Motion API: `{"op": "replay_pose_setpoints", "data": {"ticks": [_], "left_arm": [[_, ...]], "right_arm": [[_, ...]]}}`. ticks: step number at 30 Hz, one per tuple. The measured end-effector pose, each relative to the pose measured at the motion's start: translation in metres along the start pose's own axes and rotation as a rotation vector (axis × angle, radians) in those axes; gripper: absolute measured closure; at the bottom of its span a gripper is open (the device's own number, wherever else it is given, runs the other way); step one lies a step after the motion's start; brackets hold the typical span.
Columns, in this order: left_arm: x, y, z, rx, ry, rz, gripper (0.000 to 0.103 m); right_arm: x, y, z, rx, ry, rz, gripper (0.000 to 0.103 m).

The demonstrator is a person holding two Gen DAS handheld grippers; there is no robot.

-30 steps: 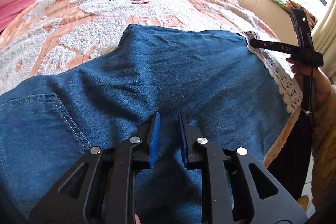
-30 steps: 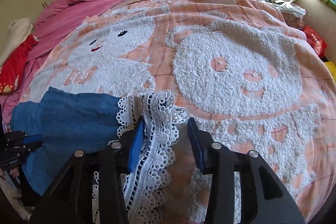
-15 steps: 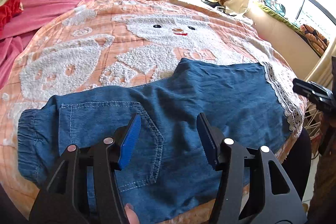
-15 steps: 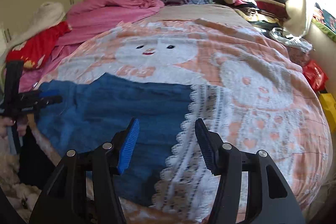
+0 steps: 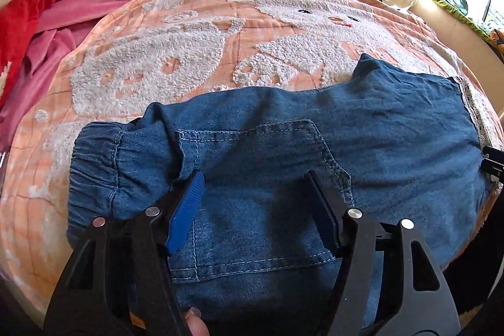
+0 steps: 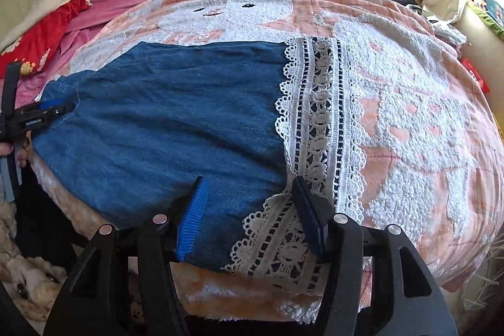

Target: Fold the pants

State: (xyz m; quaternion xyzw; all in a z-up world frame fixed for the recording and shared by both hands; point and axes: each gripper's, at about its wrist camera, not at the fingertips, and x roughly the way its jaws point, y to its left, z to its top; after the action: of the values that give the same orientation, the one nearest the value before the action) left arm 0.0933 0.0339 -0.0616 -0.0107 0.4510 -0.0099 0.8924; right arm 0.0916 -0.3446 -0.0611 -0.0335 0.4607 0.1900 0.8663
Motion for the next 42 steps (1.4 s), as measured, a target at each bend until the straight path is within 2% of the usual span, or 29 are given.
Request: {"op": "replay_pose_setpoints", "data": {"ticks": [4, 6, 9, 10, 12, 17, 19, 21, 24, 28, 29, 34, 39, 42], "left_arm": [[-0.001, -0.001, 0.001, -0.019, -0.011, -0.017, 0.044], [-0.010, 0.001, 0.002, -0.038, -0.027, -0.042, 0.044], [-0.038, 0.005, 0.001, -0.087, -0.087, -0.154, 0.044], [-0.046, 0.005, 0.001, -0.087, -0.104, -0.171, 0.044], [-0.059, 0.000, -0.001, -0.064, -0.122, -0.162, 0.044], [-0.070, -0.015, -0.009, -0.019, -0.119, -0.151, 0.044], [-0.070, -0.022, -0.016, -0.016, -0.114, -0.184, 0.044], [-0.067, -0.030, -0.023, -0.015, -0.092, -0.248, 0.044], [-0.056, -0.047, -0.035, 0.042, -0.051, -0.188, 0.044], [-0.041, -0.054, -0.053, 0.147, 0.007, -0.009, 0.044], [-0.039, -0.053, -0.056, 0.156, 0.012, 0.010, 0.044], [-0.038, -0.037, -0.058, 0.117, 0.017, -0.011, 0.042], [-0.038, -0.033, -0.056, 0.088, 0.023, -0.030, 0.042], [-0.047, -0.030, -0.054, 0.064, 0.008, -0.056, 0.042]], "right_arm": [[0.000, 0.008, 0.000, -0.030, 0.007, -0.032, 0.048], [-0.007, 0.005, 0.000, -0.002, -0.005, -0.014, 0.048], [-0.036, -0.005, -0.008, 0.079, -0.090, 0.057, 0.034], [-0.045, -0.011, -0.013, 0.119, -0.113, 0.081, 0.034], [-0.059, -0.018, -0.021, 0.169, -0.132, 0.092, 0.034], [-0.077, -0.009, -0.035, 0.189, -0.149, 0.065, 0.034], [-0.076, 0.001, -0.035, 0.171, -0.146, 0.077, 0.034], [-0.071, 0.013, -0.032, 0.142, -0.137, 0.099, 0.034], [-0.058, 0.026, -0.026, 0.101, -0.111, 0.068, 0.034], [-0.043, 0.022, -0.026, 0.095, -0.060, -0.025, 0.034], [-0.040, 0.018, -0.028, 0.103, -0.046, -0.031, 0.034], [-0.036, 0.003, -0.038, 0.164, -0.037, 0.017, 0.034], [-0.035, 0.004, -0.036, 0.166, -0.028, 0.011, 0.034], [-0.046, 0.005, -0.037, 0.177, -0.051, 0.027, 0.034]]}}
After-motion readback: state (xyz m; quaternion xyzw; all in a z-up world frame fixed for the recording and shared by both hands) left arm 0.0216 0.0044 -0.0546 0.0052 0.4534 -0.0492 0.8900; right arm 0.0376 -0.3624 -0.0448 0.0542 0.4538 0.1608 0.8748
